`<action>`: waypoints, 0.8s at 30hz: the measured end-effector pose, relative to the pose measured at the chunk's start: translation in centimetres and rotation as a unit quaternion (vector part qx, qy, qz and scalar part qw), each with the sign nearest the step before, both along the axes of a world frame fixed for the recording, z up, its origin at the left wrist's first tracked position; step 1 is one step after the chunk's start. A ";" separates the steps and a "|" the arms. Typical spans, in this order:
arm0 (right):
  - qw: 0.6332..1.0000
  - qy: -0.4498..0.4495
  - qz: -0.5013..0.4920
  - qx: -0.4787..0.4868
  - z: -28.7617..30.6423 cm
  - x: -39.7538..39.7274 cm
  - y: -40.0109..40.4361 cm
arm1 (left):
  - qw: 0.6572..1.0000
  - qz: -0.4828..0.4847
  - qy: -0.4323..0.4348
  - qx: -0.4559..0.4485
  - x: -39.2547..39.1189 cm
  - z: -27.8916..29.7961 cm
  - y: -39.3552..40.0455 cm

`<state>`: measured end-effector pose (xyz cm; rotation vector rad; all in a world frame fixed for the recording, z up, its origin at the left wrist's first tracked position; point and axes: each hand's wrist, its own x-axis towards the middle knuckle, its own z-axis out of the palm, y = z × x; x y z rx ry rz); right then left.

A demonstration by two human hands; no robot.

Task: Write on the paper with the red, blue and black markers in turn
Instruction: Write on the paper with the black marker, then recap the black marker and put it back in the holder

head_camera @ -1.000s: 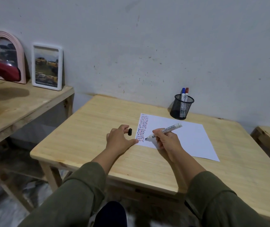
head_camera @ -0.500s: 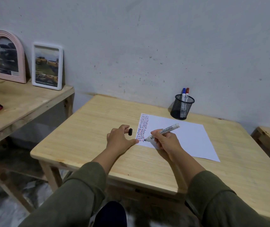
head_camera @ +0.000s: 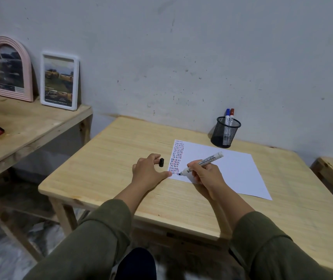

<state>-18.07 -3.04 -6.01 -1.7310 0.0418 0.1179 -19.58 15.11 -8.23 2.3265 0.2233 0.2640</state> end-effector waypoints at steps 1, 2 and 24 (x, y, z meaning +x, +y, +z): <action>1.000 -0.001 -0.003 0.017 0.0 0.0 0.0 | 1.000 -0.002 0.001 0.000 0.0 0.0 0.0; 0.999 0.001 -0.006 0.033 0.1 -0.1 0.0 | 1.000 -0.004 -0.001 -0.001 0.0 -0.1 0.0; 0.976 -0.081 0.017 0.203 8.1 0.5 -3.7 | 0.852 0.035 -0.006 -0.522 3.8 8.0 -7.5</action>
